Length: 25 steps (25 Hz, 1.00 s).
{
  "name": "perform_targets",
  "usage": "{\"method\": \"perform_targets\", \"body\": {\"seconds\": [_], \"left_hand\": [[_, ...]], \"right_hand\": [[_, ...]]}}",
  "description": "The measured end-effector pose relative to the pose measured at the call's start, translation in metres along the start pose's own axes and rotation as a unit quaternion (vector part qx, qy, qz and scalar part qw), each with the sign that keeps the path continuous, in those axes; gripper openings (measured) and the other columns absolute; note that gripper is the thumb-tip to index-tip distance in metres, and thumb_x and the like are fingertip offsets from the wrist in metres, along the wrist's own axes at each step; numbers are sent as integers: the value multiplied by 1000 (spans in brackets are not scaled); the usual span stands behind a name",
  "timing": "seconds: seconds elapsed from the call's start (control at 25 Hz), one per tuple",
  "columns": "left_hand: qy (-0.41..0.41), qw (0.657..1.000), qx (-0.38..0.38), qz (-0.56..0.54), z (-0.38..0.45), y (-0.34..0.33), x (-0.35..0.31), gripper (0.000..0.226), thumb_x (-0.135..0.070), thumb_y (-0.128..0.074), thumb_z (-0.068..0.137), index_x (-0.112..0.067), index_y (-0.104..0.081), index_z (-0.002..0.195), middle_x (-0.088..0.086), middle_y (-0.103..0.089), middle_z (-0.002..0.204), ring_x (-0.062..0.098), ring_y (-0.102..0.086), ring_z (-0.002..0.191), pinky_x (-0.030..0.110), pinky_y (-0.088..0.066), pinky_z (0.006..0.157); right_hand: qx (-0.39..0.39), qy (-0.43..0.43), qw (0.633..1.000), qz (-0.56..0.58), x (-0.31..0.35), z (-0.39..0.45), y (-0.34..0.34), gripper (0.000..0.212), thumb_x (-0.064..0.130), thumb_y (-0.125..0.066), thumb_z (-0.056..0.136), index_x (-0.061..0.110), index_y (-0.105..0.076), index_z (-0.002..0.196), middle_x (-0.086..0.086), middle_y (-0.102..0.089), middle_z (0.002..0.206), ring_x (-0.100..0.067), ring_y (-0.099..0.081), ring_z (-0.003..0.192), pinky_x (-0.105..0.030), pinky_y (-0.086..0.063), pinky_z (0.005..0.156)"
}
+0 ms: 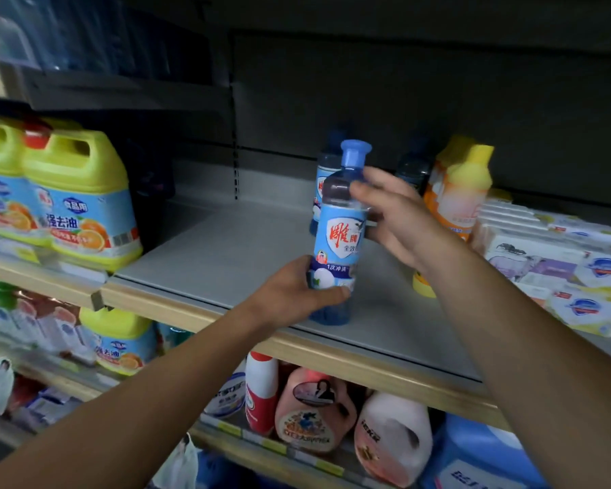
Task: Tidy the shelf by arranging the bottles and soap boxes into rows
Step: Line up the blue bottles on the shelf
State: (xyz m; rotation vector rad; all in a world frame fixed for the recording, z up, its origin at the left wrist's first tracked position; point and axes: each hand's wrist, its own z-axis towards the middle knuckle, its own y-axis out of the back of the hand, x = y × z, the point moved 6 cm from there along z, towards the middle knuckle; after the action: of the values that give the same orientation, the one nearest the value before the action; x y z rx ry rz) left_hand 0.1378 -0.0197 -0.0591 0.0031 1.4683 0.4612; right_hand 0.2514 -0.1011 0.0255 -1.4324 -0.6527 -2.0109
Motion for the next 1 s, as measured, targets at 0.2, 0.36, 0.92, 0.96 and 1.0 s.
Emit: {"method": "perform_targets", "body": {"seconds": [0.2,0.36,0.92,0.96,1.0], "left_hand": [[118,957,43,-261,-40,-20,-34,63,-35,-78,67,-6,-58,119,19,-71,108,31,-72,87,44,-61,67],[169,919,84,-347,-54,-32,-56,61,-44,-74,65,-13,-64,116,15,-74,99,32,-72,82,37,-61,61],[-108,948,-224,200,-42,7,-40,67,-40,-84,65,-24,-42,115,-12,-62,94,11,-60,78,22,-42,62],[-96,961,-219,138,-41,9,-36,65,-36,-86,63,-21,-45,112,-8,-64,94,13,-62,78,26,-46,64],[-74,980,-183,36,-39,8,-33,62,-32,-86,62,-17,-50,110,-1,-67,95,16,-65,78,28,-52,67]], "right_hand": [[-113,-200,967,107,-32,-8,15,43,51,-66,85,15,-69,107,-10,-76,97,-25,-73,90,-42,-60,76],[-25,-291,950,114,-55,-36,1,54,51,-73,68,12,-76,105,-11,-71,114,-26,-68,106,-43,-57,88],[-243,13,951,-190,31,-33,5,61,68,-70,54,27,-55,96,2,-66,104,-17,-68,89,-37,-57,76],[-233,9,955,-186,32,-33,6,58,68,-69,57,27,-56,96,4,-66,101,-15,-68,89,-35,-55,76],[-200,-8,968,-148,28,-31,8,51,65,-68,63,27,-58,95,6,-67,95,-14,-67,88,-33,-54,75]]}}
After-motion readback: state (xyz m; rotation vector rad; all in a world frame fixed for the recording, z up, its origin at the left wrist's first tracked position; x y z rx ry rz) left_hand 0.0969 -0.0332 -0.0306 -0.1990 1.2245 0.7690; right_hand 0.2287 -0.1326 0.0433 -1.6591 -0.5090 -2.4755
